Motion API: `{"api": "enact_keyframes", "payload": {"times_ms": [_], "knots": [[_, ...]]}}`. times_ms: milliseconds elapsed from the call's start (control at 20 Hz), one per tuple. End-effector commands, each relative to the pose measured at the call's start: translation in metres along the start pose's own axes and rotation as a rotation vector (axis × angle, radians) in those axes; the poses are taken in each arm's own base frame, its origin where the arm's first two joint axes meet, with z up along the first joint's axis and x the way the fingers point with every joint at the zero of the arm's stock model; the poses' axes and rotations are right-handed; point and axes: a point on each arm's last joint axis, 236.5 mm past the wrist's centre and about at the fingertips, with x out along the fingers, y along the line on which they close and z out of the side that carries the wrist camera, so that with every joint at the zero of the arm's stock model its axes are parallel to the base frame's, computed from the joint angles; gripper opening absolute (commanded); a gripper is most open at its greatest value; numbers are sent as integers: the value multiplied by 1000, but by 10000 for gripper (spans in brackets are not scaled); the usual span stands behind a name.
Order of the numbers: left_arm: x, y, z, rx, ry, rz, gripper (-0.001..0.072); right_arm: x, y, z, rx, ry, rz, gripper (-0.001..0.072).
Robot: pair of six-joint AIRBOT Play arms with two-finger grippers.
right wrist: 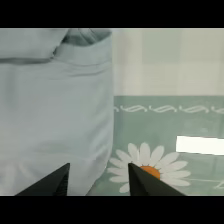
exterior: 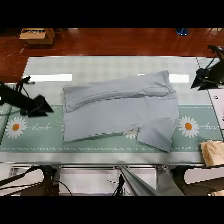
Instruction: Fold the shirts.
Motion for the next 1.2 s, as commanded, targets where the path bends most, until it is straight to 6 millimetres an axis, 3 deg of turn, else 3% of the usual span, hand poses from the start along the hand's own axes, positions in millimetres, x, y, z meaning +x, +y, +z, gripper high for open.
{"api": "enact_keyframes", "payload": {"times_ms": [0,50,100,200,350,600,700,800,1000,1050,1100,1150], "knots": [[44,18,-73,-99,74,-81,457,10,0,-28,57,-65,167,480],[53,12,-85,-99,86,-136,479,15,1,-33,74,-95,208,480],[60,7,-92,-102,94,-172,551,21,2,-39,92,-116,239,480],[70,5,-96,-128,91,-195,568,34,1,-54,109,-122,254,479],[75,5,-86,-176,49,-193,566,47,3,-71,117,-113,258,479],[85,7,-67,-194,-20,-131,562,52,6,-80,121,-112,261,478],[89,1,-59,-176,-48,-124,480,51,10,-80,121,-109,276,478],[93,-11,-53,-162,-68,-146,462,50,14,-83,120,-98,294,478],[115,-19,-61,-170,13,-154,454,51,15,-89,120,-70,296,478],[120,-18,-65,-176,44,-153,375,50,16,-91,119,-64,298,479],[124,-18,-70,-183,75,-155,156,50,16,-92,120,-58,300,478],[126,-18,-73,-167,92,-161,21,51,14,-94,119,-54,291,478]]}}
